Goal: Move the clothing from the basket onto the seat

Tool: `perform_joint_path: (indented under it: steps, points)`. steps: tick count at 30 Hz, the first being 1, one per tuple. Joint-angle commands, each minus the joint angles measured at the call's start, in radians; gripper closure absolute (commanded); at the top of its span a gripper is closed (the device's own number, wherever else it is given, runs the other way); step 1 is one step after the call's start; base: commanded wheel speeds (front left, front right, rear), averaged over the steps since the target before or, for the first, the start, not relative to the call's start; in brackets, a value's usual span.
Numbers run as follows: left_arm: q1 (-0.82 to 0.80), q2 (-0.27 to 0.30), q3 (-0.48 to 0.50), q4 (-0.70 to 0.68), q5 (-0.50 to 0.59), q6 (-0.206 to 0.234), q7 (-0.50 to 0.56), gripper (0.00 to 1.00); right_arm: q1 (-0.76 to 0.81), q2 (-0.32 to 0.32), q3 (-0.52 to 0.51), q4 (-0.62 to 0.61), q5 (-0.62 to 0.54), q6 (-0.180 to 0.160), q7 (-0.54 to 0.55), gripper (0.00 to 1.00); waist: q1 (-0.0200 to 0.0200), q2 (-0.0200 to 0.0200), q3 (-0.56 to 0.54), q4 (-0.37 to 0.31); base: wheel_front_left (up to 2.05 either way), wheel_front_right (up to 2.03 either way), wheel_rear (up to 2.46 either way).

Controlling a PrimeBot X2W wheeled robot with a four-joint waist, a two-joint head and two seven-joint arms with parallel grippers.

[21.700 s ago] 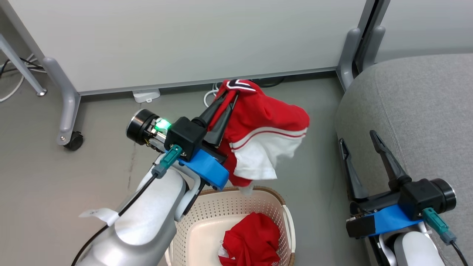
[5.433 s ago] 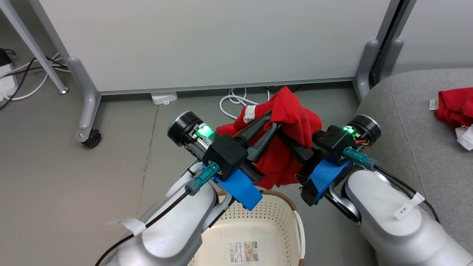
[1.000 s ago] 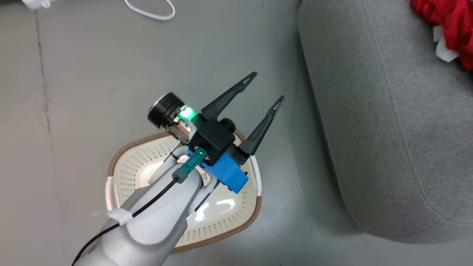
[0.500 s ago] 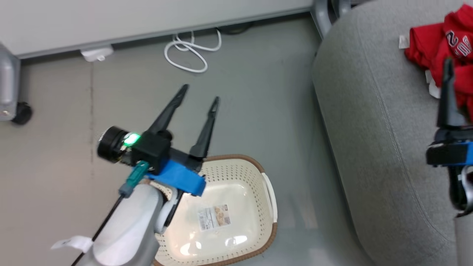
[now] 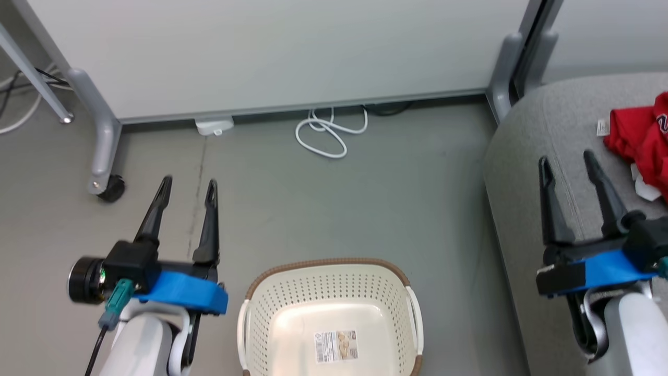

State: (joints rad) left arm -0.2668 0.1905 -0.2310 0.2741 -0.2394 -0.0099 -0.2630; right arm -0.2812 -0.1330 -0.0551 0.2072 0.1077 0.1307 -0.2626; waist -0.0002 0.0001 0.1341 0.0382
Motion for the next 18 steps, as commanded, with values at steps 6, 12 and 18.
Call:
perform_joint_path:
  steps: [6, 12, 18]
  points:
    - [0.098, -0.017, 0.064, -0.012, 0.03, 0.0, -0.003, 0.0, 0.105, 0.021, -0.008, -0.007, -0.002, 0.0, -0.003, 0.0, 0.0002, -0.0001, -0.076, 0.024, 0.0, 0.0, 0.0]
    - [0.15, -0.04, 0.095, -0.011, 0.053, -0.007, -0.003, 0.0, 0.174, 0.032, -0.022, 0.011, -0.004, 0.0, -0.003, 0.0, 0.0002, -0.0001, -0.113, 0.018, 0.0, 0.0, 0.0]
    - [0.181, -0.057, 0.114, -0.016, 0.066, -0.015, -0.003, 0.0, 0.224, 0.046, -0.027, 0.009, -0.014, 0.0, -0.003, 0.0, 0.0002, -0.0001, -0.137, 0.012, 0.0, 0.0, 0.0]
